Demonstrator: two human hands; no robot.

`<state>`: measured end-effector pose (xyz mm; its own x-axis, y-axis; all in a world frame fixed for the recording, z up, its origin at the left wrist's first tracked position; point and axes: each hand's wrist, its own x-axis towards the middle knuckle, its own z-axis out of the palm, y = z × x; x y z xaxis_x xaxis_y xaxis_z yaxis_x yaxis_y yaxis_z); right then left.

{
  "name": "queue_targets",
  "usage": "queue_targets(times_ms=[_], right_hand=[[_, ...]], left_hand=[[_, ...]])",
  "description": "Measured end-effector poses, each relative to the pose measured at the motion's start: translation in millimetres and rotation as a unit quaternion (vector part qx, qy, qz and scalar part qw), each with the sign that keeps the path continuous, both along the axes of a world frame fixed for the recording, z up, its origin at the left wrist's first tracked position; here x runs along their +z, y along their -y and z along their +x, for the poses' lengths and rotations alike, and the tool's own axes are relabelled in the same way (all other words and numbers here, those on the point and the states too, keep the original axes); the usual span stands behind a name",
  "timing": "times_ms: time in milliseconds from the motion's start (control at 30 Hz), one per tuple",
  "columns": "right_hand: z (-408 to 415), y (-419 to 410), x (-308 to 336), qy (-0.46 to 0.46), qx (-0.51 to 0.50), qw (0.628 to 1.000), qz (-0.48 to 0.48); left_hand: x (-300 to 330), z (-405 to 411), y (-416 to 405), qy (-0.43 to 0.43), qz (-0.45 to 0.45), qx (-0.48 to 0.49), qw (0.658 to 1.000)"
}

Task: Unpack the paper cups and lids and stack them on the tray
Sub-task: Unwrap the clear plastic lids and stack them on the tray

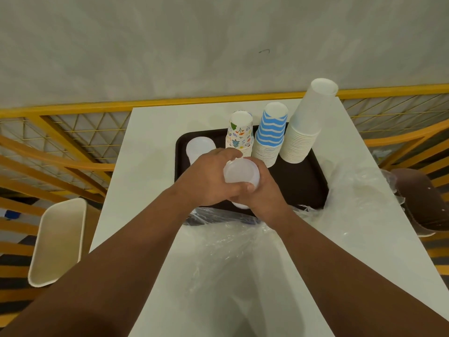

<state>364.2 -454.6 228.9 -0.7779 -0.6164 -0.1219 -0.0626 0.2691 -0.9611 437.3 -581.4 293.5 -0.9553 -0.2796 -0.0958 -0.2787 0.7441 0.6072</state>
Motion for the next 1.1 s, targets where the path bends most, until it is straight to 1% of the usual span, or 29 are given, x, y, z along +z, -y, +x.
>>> queue_targets(times_ms=[167,300,533,767,867,1100], right_hand=[[7.9,4.4,-2.0,0.020,0.002,1.000,-0.024],[14.1,8.7,-2.8,0.020,0.007,1.000,-0.017],[29.3,16.9,-6.9,0.052,0.008,0.998,-0.025],[41.7,24.7,-14.5,0.045,-0.009,0.999,0.000],[44.6,24.5,-18.3,0.048,-0.027,0.998,-0.017],[48.4,30.4,-23.4,0.037,-0.057,0.998,0.014]], left_hand=[[-3.6,4.5,1.6,0.009,-0.032,-0.004,0.999],[-2.9,5.3,6.6,0.016,-0.067,-0.009,0.998],[-0.8,13.2,13.1,0.044,-0.087,-0.019,0.995],[-3.7,14.8,17.2,0.052,-0.119,-0.044,0.991],[-1.6,14.3,20.7,0.057,-0.131,-0.058,0.988],[-3.1,18.6,23.7,0.036,-0.134,-0.063,0.988]])
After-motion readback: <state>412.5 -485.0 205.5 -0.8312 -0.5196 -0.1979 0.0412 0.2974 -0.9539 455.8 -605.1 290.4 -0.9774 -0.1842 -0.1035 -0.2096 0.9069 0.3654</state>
